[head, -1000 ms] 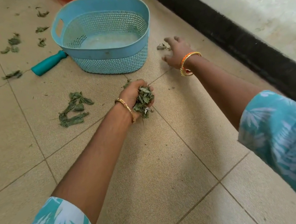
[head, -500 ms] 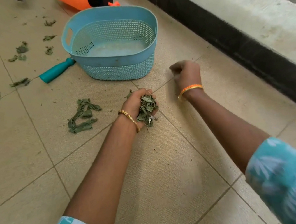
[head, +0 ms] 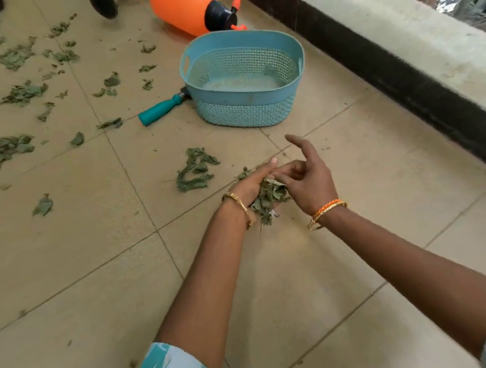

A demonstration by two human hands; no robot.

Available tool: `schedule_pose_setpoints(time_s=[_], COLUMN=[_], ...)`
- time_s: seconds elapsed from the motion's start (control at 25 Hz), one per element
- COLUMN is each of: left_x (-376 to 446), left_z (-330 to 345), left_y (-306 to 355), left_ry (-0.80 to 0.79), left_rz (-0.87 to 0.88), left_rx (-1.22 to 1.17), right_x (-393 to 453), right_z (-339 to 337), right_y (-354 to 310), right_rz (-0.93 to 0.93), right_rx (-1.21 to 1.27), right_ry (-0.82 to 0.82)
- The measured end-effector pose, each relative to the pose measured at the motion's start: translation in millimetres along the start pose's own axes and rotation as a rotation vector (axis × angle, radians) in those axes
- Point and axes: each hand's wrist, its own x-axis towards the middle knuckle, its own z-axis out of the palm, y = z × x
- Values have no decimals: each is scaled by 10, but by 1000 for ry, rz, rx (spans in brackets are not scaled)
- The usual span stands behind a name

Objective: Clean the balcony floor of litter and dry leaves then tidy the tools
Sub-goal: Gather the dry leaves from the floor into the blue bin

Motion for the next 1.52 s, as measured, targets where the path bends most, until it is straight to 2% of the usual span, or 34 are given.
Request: schedule_pose_setpoints(time_s=[0.2, 0.36, 0.48, 0.6, 0.8, 0.88, 0.96, 1.16, 1.24, 1.28, 1.36, 1.44, 1.52], left_x=[-263, -444, -549, -623, -717, -709, -710, -662, -575, -532, -459, -406, -368], left_z=[-432, -778, -1047, -1280, -1444, -1465, -1465, -1306, -1209, -1160, -1102, -1085, -1088], left_y=[22, 33, 100, 123, 21, -35, -104, -157, -109, -86, -61, -57, -73], left_ry=[65, 217, 286, 358, 515, 557, 588, 513, 470, 449, 413, 365, 343], left_rz=[65, 37, 82, 104, 99, 93, 78, 131, 169, 192, 240, 279, 285], left_rx=[-203, -229, -271, -322, -343, -303, -269, -410, -493, -543, -631, -651, -608], right_x=[-25, 225, 545, 851, 1258, 1318, 1338, 1258, 1215, 1178, 1055, 856, 660], right_z=[209, 326, 746, 1096, 1269, 1289, 1281, 1141, 1078, 1054, 1052, 1092, 1154], right_y=[-310, -419, -302, -294, -254, -125, -32, -69, -114, -153, -225, -266, -256], right_rz=[-17, -246, -321, -314, -295, -351, -375, -131, -47, -21, -1, -58, -108], right_rx=[-66, -501, -708, -835, -931, -868, -769, -344, -224, -183, -117, -137, -170], right_ry=[-223, -434, -611, -667, -741, -710, -601, -293, -240, -281, -477, -654, -725])
